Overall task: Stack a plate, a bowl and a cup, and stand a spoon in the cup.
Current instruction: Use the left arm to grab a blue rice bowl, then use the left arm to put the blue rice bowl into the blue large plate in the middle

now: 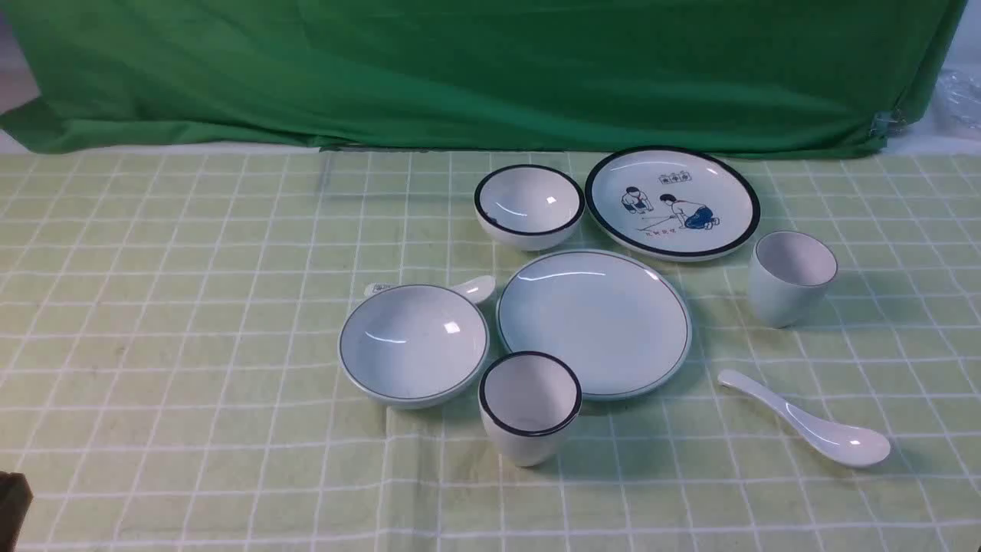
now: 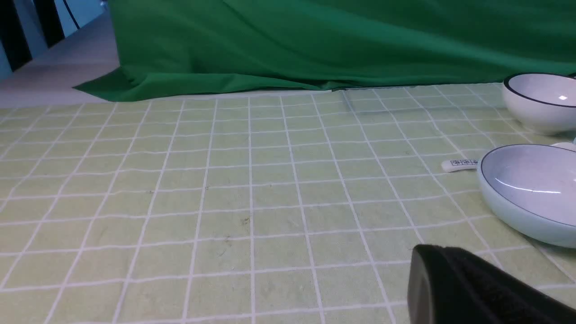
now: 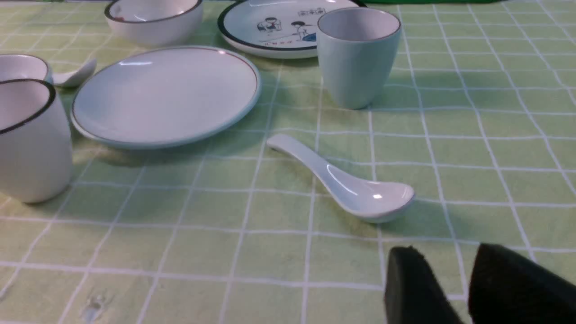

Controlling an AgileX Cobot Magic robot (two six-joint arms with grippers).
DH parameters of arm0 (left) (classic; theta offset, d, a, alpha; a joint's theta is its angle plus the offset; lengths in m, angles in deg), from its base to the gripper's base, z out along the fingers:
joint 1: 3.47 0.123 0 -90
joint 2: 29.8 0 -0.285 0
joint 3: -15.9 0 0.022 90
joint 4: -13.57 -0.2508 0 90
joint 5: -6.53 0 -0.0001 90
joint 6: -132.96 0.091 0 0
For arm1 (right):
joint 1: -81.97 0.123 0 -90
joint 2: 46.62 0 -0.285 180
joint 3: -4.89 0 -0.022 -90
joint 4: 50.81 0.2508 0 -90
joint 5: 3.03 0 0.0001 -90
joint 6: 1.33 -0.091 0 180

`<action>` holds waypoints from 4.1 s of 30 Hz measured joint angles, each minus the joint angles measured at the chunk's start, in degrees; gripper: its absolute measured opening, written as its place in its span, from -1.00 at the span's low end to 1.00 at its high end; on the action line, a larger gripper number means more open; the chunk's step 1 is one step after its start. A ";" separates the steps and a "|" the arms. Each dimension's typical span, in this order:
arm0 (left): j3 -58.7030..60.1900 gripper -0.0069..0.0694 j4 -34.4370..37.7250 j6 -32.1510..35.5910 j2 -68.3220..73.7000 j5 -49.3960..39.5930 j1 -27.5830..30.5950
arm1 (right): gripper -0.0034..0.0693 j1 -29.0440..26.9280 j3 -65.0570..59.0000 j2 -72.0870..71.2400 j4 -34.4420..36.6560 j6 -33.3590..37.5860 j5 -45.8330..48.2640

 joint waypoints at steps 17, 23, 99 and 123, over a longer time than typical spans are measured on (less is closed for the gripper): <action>0.00 -0.81 0.00 0.00 0.00 0.44 0.00 | -0.25 0.00 0.00 0.00 0.00 0.00 0.00; 0.00 -0.81 12.17 -2.98 0.00 4.89 0.00 | -0.25 0.00 0.00 0.00 0.00 0.00 0.00; -74.37 -0.65 -0.21 35.99 109.26 -33.50 -27.97 | -0.81 6.23 34.45 27.72 6.01 5.97 25.26; -112.32 -0.73 -3.33 33.42 126.10 -45.32 -42.79 | -0.80 6.23 35.12 27.72 -7.30 0.39 24.60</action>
